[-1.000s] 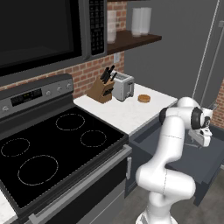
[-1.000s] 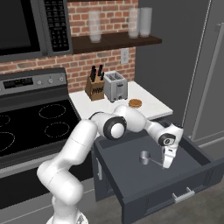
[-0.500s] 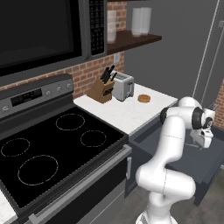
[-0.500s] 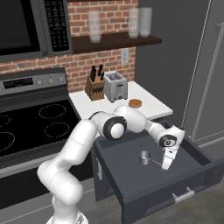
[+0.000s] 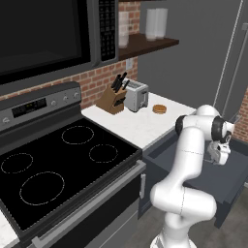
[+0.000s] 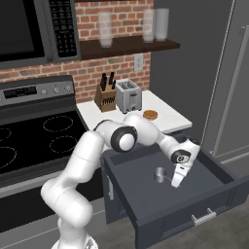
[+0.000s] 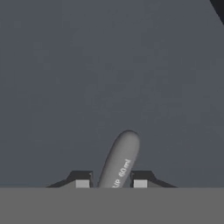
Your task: Pick the measuring cup from the drawer and place it on the counter.
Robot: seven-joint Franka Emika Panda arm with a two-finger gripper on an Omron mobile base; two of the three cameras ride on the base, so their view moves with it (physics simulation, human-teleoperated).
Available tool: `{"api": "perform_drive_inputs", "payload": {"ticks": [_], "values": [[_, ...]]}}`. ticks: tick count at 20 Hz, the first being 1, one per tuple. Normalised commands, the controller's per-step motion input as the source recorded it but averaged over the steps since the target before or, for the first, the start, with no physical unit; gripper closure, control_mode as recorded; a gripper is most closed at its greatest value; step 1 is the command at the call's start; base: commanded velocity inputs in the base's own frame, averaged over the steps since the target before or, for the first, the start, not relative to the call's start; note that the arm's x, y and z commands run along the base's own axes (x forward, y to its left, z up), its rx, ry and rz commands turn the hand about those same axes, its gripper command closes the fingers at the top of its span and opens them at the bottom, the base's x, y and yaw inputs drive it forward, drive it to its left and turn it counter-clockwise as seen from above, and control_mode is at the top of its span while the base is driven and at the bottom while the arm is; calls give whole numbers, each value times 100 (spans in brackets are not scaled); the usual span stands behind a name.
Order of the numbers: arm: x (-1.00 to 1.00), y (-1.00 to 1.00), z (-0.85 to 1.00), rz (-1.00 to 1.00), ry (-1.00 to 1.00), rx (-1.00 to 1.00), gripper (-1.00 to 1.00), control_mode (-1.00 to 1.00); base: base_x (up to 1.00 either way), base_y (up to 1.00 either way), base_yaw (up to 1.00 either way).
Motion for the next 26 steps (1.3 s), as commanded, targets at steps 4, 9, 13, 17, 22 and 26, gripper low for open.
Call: {"api": "perform_drive_inputs", "payload": {"ticks": [4,9,13,17,22,26], "values": [[0,9,28,-6,0,1,100,-100,0,0,0],[0,0,89,-10,0,11,100,-100,0,0,0],[0,0,100,-17,0,17,100,-100,0,0,0],[0,35,94,-10,-1,8,100,-100,0,0,0],[7,90,63,-8,0,0,100,-100,0,0,0],[16,100,45,-11,0,-1,100,-100,0,0,0]]}}
